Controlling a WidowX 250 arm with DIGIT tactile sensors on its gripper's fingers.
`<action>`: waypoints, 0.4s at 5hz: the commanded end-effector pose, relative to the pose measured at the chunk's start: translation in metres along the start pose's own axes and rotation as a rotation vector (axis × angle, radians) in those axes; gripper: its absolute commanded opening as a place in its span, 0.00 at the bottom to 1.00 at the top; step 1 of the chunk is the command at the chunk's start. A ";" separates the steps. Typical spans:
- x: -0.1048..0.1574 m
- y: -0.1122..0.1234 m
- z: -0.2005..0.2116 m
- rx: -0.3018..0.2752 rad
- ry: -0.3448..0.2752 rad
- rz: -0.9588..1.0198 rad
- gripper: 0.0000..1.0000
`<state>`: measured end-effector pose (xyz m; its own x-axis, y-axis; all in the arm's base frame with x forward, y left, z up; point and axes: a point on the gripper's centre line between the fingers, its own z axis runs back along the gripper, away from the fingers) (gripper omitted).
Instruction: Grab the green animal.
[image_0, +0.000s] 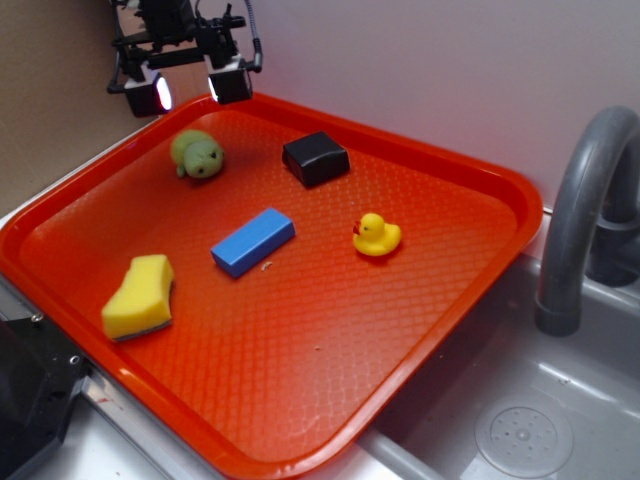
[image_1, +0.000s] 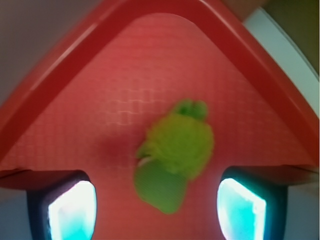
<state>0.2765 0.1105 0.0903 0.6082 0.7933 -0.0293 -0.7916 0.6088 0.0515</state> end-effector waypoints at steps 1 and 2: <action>-0.001 0.002 -0.012 0.055 -0.066 -0.074 1.00; -0.007 -0.006 -0.025 0.050 -0.024 -0.105 1.00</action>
<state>0.2759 0.0999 0.0525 0.6749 0.7363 -0.0490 -0.7285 0.6754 0.1144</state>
